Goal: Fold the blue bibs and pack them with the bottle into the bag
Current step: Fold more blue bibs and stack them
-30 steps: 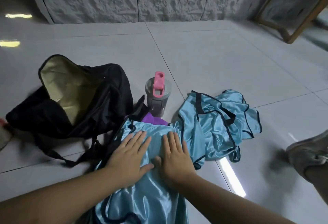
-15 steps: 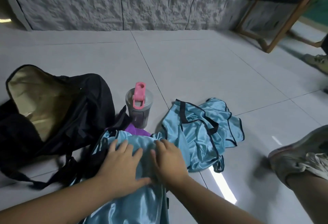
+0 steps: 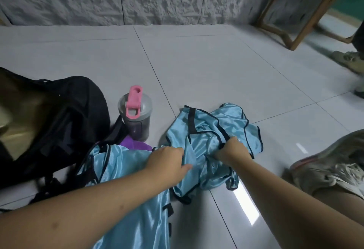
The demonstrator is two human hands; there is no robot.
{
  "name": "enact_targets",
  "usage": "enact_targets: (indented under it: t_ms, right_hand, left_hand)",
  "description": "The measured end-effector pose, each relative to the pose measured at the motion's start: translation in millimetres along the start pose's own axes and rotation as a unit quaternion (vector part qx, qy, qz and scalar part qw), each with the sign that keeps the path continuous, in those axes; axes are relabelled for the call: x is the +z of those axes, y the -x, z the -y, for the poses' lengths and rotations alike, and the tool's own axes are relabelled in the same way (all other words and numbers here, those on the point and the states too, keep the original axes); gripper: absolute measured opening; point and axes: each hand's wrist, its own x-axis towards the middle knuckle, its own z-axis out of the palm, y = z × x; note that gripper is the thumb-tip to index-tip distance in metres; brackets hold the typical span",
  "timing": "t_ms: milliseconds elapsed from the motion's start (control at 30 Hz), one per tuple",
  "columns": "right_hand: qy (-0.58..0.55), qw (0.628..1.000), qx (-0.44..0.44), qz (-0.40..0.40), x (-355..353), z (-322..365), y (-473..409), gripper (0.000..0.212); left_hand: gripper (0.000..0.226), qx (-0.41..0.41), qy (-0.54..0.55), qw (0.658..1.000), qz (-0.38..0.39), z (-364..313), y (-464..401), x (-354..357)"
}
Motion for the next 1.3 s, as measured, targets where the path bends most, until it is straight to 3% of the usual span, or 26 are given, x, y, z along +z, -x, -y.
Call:
enact_targets:
  t_ms: [100, 233, 333, 500, 667, 767, 867, 933, 1000, 1100, 1200, 1300]
  right_hand:
    - [-0.037, 0.998, -0.03, 0.029, 6.7, -20.2, -1.7, 0.051]
    - [-0.066, 0.988, -0.125, 0.069, 1.2, -18.4, 0.0, 0.04]
    - [-0.08, 0.984, -0.155, 0.02, -16.2, -15.9, -5.8, 0.025]
    - [-0.143, 0.978, -0.143, -0.042, -56.0, -9.2, -10.5, 0.026]
    - [-0.239, 0.96, -0.112, -0.098, -81.4, -6.4, -14.7, 0.034]
    - [-0.328, 0.939, -0.088, -0.05, -95.5, -0.6, -12.9, 0.023]
    - [-0.254, 0.96, -0.1, 0.059, -96.8, 9.8, -5.4, 0.014]
    - [-0.105, 0.982, -0.089, 0.127, -80.6, 6.9, -4.9, 0.041]
    - [0.009, 0.979, -0.082, 0.188, -57.7, -2.0, -0.7, 0.061]
    - [0.062, 0.97, -0.105, 0.209, -34.5, -11.0, 10.2, 0.049]
    - [-0.078, 0.974, -0.095, 0.189, -46.7, -12.6, 9.4, 0.031]
    - [-0.301, 0.923, -0.118, 0.208, -89.4, -7.0, 12.5, 0.034]
  left_hand:
    - [0.052, -0.045, -0.038, 0.996, 0.066, -15.1, -12.7, 9.5]
    - [0.025, -0.074, 0.017, 0.993, 0.092, -14.6, -19.0, 17.1]
    - [0.031, -0.12, 0.15, 0.98, 0.047, -5.8, -31.3, 7.2]
    - [0.008, -0.1, 0.318, 0.942, -0.04, -8.8, -52.5, -42.9]
    - [0.004, -0.069, 0.346, 0.927, -0.129, -7.3, -62.4, -71.1]
    - [0.012, -0.059, 0.374, 0.912, -0.157, -8.6, -63.0, -78.2]
    - [0.017, -0.056, 0.455, 0.877, -0.144, -17.7, -61.6, -86.1]
    - [0.018, -0.058, 0.514, 0.844, -0.14, -27.2, -60.5, -98.4]
    - [0.023, -0.054, 0.573, 0.807, -0.133, -37.6, -60.9, -114.9]
    - [0.025, -0.024, 0.618, 0.774, -0.137, -49.6, -64.7, -141.9]
    - [0.023, -0.007, 0.644, 0.751, -0.143, -53.5, -67.2, -161.2]
    - [0.02, -0.008, 0.66, 0.738, -0.144, -49.6, -68.2, -168.7]
